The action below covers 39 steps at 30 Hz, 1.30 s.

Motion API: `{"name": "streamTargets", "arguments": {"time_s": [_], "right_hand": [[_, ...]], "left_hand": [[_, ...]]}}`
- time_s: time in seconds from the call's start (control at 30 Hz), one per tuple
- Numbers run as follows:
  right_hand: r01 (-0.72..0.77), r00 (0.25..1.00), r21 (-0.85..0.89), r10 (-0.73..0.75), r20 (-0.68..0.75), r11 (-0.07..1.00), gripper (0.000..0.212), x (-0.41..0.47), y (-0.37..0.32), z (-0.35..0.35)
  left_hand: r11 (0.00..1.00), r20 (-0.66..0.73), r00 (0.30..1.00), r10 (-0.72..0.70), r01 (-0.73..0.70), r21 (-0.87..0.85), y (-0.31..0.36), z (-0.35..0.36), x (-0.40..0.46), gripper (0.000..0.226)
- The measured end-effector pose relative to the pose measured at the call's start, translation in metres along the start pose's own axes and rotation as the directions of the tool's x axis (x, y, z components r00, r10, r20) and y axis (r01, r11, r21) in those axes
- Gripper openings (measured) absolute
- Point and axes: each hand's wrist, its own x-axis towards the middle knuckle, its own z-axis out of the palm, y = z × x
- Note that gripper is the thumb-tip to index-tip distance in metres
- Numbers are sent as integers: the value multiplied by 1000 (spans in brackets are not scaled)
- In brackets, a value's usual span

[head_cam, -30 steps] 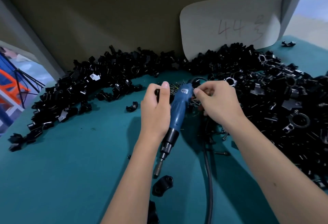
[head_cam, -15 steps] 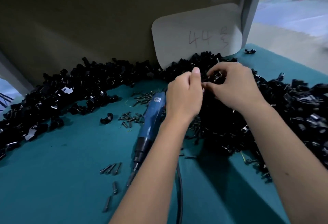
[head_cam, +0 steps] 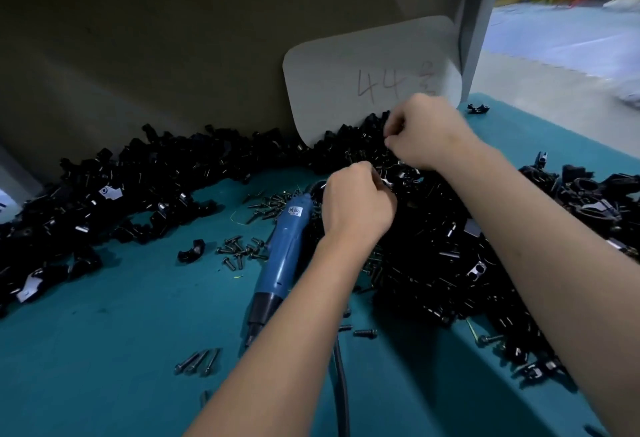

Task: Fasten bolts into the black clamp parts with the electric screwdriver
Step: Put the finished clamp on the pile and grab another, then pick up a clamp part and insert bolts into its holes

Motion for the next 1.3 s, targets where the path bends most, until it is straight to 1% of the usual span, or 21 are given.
{"name": "streamTargets", "arguments": {"time_s": [0.07,0.13,0.2,0.27,0.3,0.37,0.47,0.53,0.6,0.67,0.73,0.8,0.83,0.9,0.93,1.0,1.07,1.1,1.17,1.2,1.3], "right_hand": [[59,987,-113,-41,153,992,24,25,-13,18],[170,947,-229,-95,308,958,39,44,-23,36],[307,891,-305,-160,426,901,49,58,-31,53],[388,844,-319,-193,501,865,50,70,-31,70],[391,834,-321,-184,521,862,46,75,-29,79],[338,843,-323,-131,522,884,36,81,-24,91],[316,879,-343,-138,456,884,32,84,-19,98],[266,892,-336,-99,441,903,31,84,-21,100],[193,923,-327,-58,382,925,32,81,-25,96],[184,951,-328,-84,297,927,33,76,-32,89],[145,964,-195,-94,248,970,30,71,-47,83],[81,954,77,-99,282,994,26,58,-67,80],[53,951,212,-114,286,976,22,48,-77,80],[72,946,387,-186,266,919,16,25,-98,83],[96,940,437,-226,256,894,16,13,-106,85],[116,927,507,-276,252,854,18,-12,-120,91],[95,932,584,-278,232,806,20,-30,-130,99],[72,938,620,-264,224,782,22,-36,-132,103],[-1,938,670,-232,258,743,28,-46,-137,112],[-46,934,690,-213,285,723,30,-51,-139,115],[-134,935,747,-166,313,652,25,-63,-140,121]], "left_hand": [[996,24,1000,-4,1,94,-6,-8,15,15],[984,58,998,-27,16,179,-13,-12,31,6],[964,70,996,-55,35,263,-20,-12,44,15],[952,62,994,-89,67,300,-24,-10,55,11],[949,61,992,-112,88,304,-25,-8,60,7],[952,63,986,-151,128,279,-27,-6,68,9],[965,72,983,-168,150,214,-28,-7,71,19],[973,68,984,-162,148,178,-29,-11,70,20],[978,38,988,-149,141,153,-33,-21,67,21],[980,-23,990,-141,143,142,-48,-37,63,22],[973,-78,985,-155,166,159,-73,-57,57,24],[939,-115,972,-204,228,256,-103,-75,49,26],[901,-152,959,-238,276,335,-118,-83,45,30],[803,-236,924,-301,380,459,-150,-103,40,44],[771,-242,912,-332,410,486,-165,-113,38,52],[746,-191,893,-407,446,495,-194,-130,34,63],[755,-159,901,-404,427,498,-213,-139,29,64],[767,-170,920,-353,389,511,-218,-139,27,59],[790,-199,951,-236,307,531,-223,-138,21,37],[813,-190,957,-219,287,507,-224,-138,19,30],[870,-160,957,-241,286,402,-221,-139,15,27]]}}
